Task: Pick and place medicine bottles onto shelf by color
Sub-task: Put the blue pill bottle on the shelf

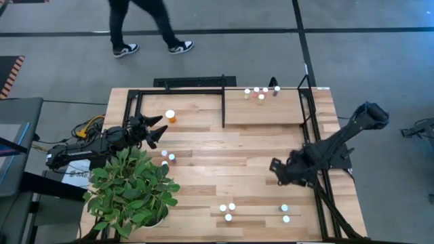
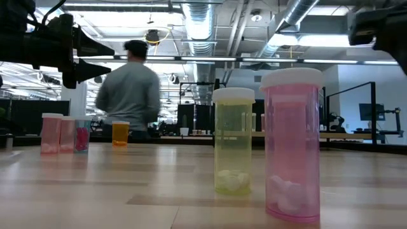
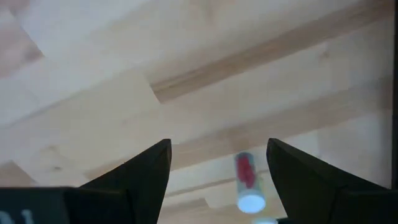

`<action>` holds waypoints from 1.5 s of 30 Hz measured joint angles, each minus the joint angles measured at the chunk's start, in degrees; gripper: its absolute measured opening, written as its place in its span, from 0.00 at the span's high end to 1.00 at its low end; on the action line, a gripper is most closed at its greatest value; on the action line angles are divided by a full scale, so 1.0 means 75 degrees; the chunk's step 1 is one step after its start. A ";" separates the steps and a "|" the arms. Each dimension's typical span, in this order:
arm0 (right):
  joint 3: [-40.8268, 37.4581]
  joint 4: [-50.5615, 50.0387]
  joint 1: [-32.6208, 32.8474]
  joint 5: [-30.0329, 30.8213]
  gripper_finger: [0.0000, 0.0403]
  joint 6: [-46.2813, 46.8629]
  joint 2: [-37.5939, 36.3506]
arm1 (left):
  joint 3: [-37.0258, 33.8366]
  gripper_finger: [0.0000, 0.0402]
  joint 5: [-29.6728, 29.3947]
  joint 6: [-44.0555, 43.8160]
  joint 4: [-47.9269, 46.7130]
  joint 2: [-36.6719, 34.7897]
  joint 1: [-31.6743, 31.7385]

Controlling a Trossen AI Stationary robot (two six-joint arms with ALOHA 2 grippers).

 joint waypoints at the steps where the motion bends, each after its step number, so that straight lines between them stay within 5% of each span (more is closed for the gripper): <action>1: 0.0000 0.0101 0.0161 0.0043 0.29 0.0015 0.0103 | 0.0000 0.22 0.0000 0.0000 0.0000 -0.0001 0.0000; 22: 0.0003 0.1512 0.2665 0.0094 0.29 -0.0554 0.1148 | 0.0001 0.22 0.0000 0.0000 0.0000 0.0000 -0.0002; 31: 0.0039 0.2516 0.2569 0.0223 0.29 -0.1089 0.1890 | 0.0002 0.22 0.0000 0.0000 0.0001 0.0000 -0.0001; 45: -0.0006 0.2204 0.2380 0.0159 0.29 -0.1074 0.1504 | 0.0002 0.22 0.0000 0.0000 0.0000 -0.0001 -0.0002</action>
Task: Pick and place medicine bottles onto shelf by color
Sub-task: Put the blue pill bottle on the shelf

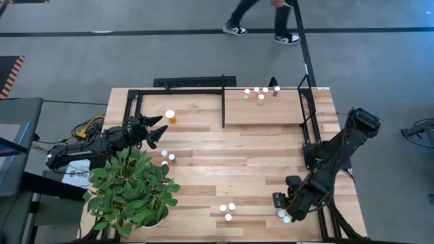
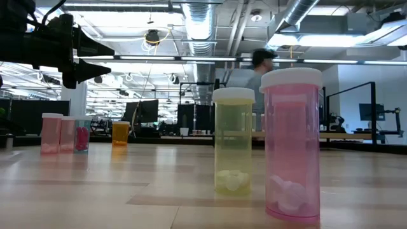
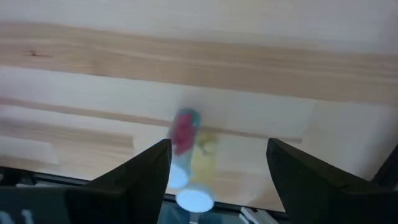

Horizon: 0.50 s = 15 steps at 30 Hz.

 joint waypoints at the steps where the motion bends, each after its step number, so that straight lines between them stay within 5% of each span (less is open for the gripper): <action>1: 0.0000 0.0049 -0.0025 -0.0001 0.29 -0.0001 -0.0007 | -0.0002 0.22 0.0000 0.0000 -0.0001 0.0001 0.0002; 15: 0.0023 0.1000 -0.0276 0.0085 0.29 -0.1201 0.0134 | -0.0003 0.22 0.0000 0.0000 -0.0002 0.0001 0.0000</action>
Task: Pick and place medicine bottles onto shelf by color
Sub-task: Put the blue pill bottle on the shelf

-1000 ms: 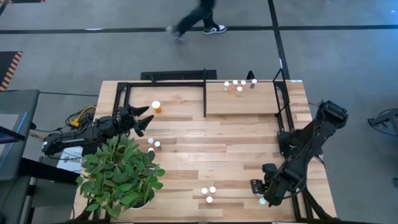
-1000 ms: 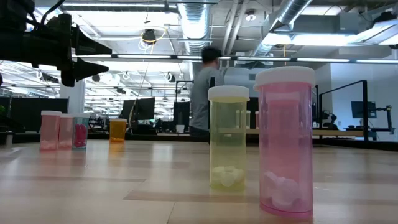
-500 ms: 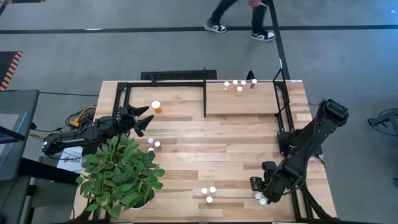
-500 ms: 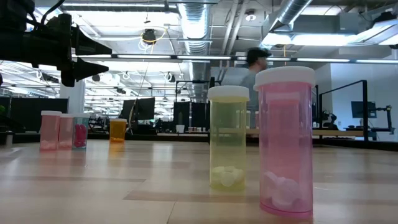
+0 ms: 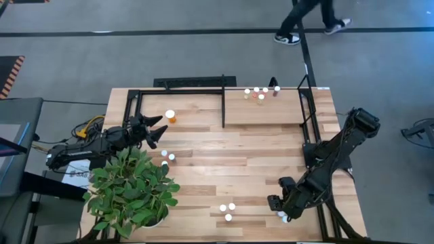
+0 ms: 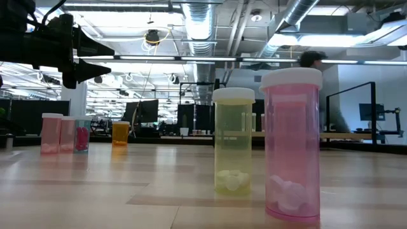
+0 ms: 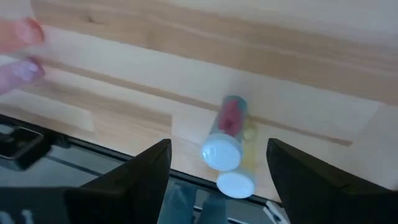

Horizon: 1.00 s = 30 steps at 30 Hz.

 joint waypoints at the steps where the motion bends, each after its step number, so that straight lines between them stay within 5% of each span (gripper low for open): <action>1: 0.0000 0.0069 0.0000 -0.0007 0.29 -0.0085 0.0101 | 0.0000 0.22 0.0000 0.0000 0.0000 0.0000 0.0002; 20: -0.0003 0.0858 -0.0128 -0.0826 0.30 -0.0601 0.1132 | 0.0002 0.22 0.0000 0.0000 0.0000 -0.0001 0.0000; 30: -0.0003 0.0859 -0.0128 -0.0826 0.48 -0.0595 0.1132 | 0.0000 0.22 0.0000 0.0000 0.0002 -0.0002 0.0002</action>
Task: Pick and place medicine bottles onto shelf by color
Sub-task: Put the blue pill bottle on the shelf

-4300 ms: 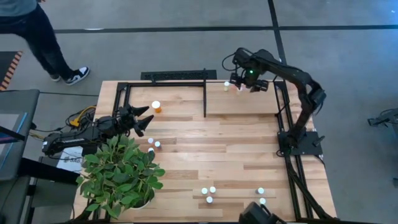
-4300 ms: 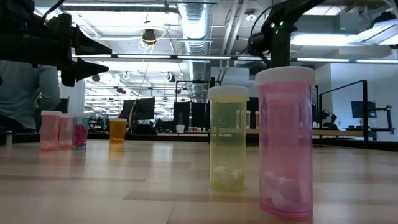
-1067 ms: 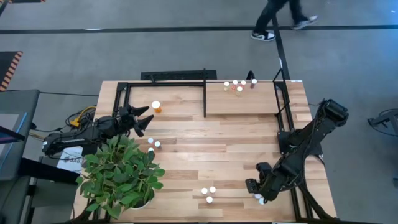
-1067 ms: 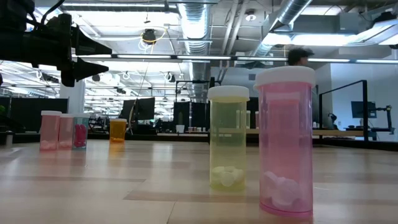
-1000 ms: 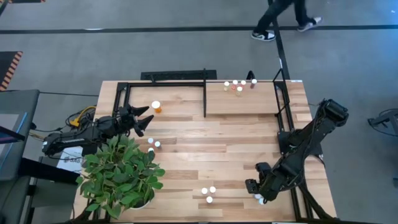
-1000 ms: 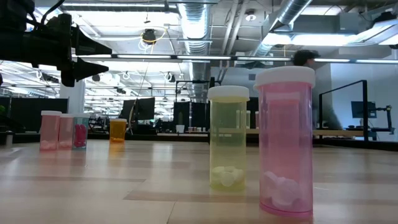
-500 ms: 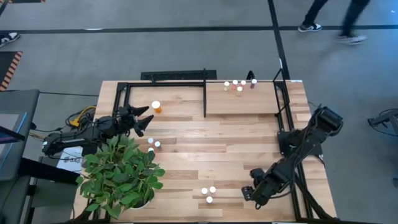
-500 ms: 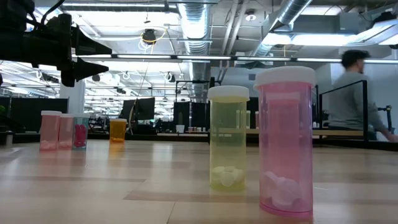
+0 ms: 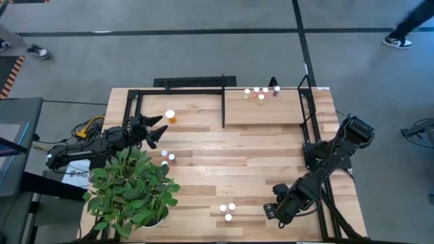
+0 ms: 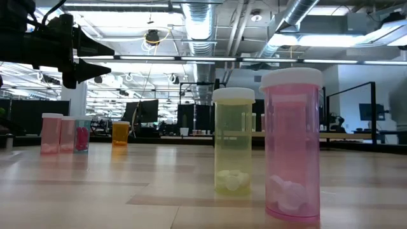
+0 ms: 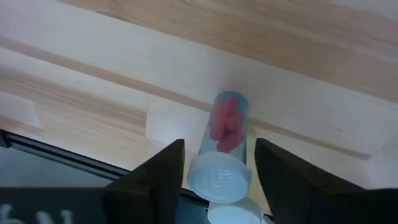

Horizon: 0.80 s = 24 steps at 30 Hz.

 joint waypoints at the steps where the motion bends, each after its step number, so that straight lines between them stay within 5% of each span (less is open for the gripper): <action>1: 0.0000 0.0001 0.0000 0.0000 0.50 0.0000 0.0000 | 0.0003 0.22 0.0000 0.0000 0.0000 0.0002 -0.0001; 10: 0.0000 -0.0145 -0.0015 0.0000 0.61 0.0219 -0.0002 | 0.0003 0.22 0.0000 0.0000 -0.0002 0.0000 -0.0001; 24: 0.0000 -0.0892 -0.0602 -0.0001 0.63 0.0348 -0.0467 | 0.0002 0.22 0.0000 0.0000 -0.0001 0.0000 0.0001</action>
